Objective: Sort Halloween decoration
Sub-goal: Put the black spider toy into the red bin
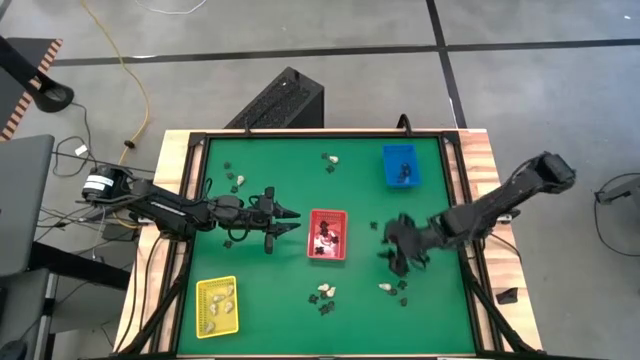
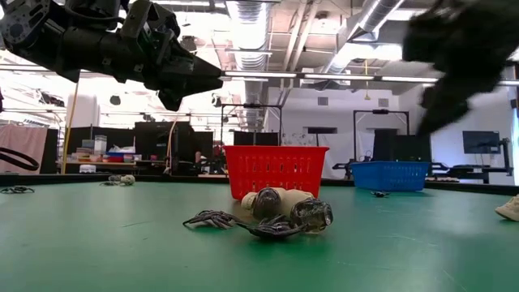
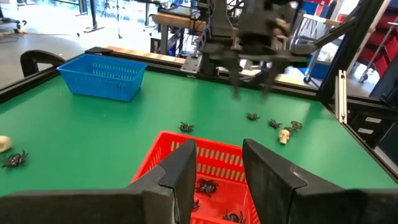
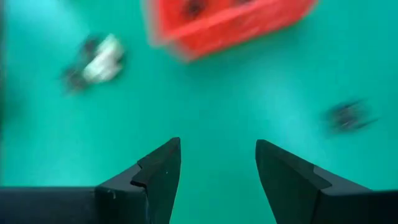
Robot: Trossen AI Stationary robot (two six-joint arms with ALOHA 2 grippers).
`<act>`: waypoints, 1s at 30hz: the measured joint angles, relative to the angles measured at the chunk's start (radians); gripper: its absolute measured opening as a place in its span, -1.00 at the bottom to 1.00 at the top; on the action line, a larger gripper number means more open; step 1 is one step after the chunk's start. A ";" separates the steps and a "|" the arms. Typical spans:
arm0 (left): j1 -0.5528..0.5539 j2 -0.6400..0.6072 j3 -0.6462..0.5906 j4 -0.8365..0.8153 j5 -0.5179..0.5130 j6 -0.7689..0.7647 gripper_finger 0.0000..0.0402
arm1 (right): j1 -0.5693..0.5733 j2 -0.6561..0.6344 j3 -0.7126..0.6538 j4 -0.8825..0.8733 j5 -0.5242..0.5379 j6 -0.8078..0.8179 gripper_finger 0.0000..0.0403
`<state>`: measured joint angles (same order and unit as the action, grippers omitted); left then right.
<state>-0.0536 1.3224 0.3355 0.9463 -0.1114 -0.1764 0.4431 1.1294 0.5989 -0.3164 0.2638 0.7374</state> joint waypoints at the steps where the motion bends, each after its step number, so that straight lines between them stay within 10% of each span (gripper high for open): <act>1: 0.000 0.000 0.000 0.000 0.000 0.000 -0.41 | 0.046 0.012 0.000 0.002 -0.002 0.033 0.19; 10: 0.000 0.000 0.000 0.000 0.000 0.000 -0.41 | 0.260 0.079 0.000 -0.136 -0.004 0.053 0.19; 30: 0.000 0.000 0.000 0.002 0.021 -0.003 -0.41 | 0.270 0.103 0.000 -0.245 -0.049 -0.065 0.19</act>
<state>-0.0540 1.3224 0.3355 0.9485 -0.0902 -0.1791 0.7132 1.2327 0.5991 -0.5610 0.2153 0.6720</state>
